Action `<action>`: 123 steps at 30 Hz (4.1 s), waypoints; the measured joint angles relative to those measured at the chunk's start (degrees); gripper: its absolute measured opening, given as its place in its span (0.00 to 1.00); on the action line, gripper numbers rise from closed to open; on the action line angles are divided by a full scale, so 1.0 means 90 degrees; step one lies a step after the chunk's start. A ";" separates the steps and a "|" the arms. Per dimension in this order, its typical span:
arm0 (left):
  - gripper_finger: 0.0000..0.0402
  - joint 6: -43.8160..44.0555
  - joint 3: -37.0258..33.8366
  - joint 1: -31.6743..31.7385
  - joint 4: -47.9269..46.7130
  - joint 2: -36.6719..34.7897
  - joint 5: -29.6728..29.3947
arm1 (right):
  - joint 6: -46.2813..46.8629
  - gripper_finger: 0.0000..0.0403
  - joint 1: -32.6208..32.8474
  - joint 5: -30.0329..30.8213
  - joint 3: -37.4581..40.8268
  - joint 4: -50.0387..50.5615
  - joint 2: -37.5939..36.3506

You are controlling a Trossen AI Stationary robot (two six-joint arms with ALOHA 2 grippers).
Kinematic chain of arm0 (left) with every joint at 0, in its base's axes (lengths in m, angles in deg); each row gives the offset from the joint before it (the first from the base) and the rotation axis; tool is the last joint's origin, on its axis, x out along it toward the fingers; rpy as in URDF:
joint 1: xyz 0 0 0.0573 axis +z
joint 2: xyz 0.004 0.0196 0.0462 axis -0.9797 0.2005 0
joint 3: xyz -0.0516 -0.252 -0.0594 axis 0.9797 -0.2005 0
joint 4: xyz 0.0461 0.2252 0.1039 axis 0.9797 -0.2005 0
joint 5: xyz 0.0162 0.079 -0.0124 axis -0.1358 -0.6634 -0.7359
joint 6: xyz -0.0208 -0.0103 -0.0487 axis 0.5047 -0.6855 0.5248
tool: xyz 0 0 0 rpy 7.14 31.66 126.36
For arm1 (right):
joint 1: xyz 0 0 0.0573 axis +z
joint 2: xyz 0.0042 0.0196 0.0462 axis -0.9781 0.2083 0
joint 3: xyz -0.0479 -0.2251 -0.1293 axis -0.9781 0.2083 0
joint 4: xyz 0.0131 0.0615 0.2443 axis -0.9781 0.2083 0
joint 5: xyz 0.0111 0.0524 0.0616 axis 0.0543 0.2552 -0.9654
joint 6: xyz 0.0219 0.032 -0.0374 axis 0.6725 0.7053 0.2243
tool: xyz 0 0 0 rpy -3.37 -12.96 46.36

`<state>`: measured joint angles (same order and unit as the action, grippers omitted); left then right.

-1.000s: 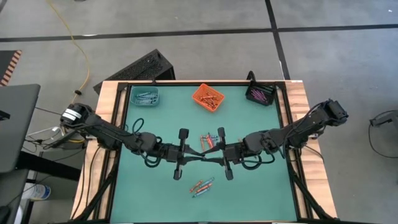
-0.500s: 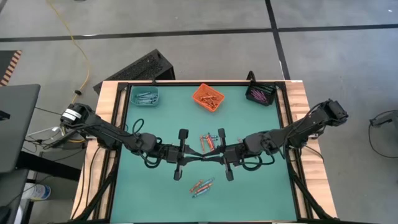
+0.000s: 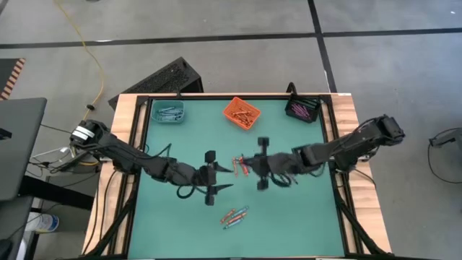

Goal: Sort crayons
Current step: Put the violet crayon into the black bin, then put the orange crayon into the orange bin

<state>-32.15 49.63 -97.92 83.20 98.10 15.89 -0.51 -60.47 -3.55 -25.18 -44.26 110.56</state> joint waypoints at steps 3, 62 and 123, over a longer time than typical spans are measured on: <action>0.50 0.0977 -0.0002 -0.0048 -0.1064 0.0003 0.0059 | 0.0411 0.00 -0.0540 0.0049 -0.0002 0.1394 -0.0059; 0.47 0.4860 -0.0017 -0.1477 -0.1390 0.1190 -0.0034 | -0.1247 0.11 -0.8261 -0.1893 0.0928 0.4039 -0.0076; 0.42 0.7208 0.3544 -0.1985 -0.6057 0.4038 -0.0724 | -0.0696 0.38 -0.6958 -0.2032 0.0920 0.4042 -0.2181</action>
<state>32.71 81.53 -115.78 28.69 134.45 9.38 -6.77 -123.08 -21.83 -16.90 -7.89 90.94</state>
